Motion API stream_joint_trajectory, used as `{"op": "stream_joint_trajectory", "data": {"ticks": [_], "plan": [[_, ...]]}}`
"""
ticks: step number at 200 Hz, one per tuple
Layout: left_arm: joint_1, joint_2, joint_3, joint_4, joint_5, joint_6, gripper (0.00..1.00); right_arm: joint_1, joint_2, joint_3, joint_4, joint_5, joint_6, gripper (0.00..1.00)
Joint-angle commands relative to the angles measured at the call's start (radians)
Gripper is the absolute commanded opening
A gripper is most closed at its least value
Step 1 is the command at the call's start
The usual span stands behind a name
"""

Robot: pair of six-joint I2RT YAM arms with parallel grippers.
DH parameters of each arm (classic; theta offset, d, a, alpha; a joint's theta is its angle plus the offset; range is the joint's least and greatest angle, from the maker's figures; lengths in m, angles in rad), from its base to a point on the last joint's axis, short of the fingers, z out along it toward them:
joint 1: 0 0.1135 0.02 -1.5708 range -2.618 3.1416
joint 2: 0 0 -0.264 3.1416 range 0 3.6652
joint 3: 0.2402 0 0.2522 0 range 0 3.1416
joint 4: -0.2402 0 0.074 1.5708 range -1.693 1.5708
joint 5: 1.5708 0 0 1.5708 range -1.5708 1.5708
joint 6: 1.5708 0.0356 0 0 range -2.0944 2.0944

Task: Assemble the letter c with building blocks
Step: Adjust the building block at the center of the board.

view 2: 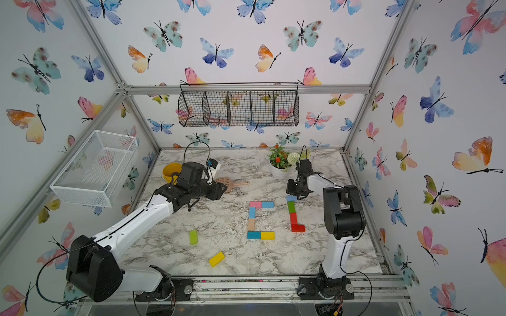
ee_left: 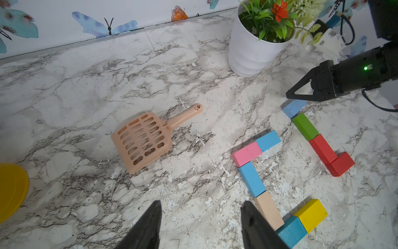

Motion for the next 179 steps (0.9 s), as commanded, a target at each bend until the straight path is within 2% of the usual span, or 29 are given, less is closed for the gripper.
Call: {"op": "stream_joint_trajectory", "data": {"ticks": [1, 179], "plan": [[0.000, 0.010, 0.003, 0.006, 0.019, 0.009, 0.60, -0.005, 0.019, 0.020, -0.035, 0.006, -0.019, 0.03], [0.000, 0.007, 0.006, 0.004, 0.008, 0.014, 0.61, -0.009, -0.009, 0.004, -0.065, -0.004, -0.030, 0.03]]}}
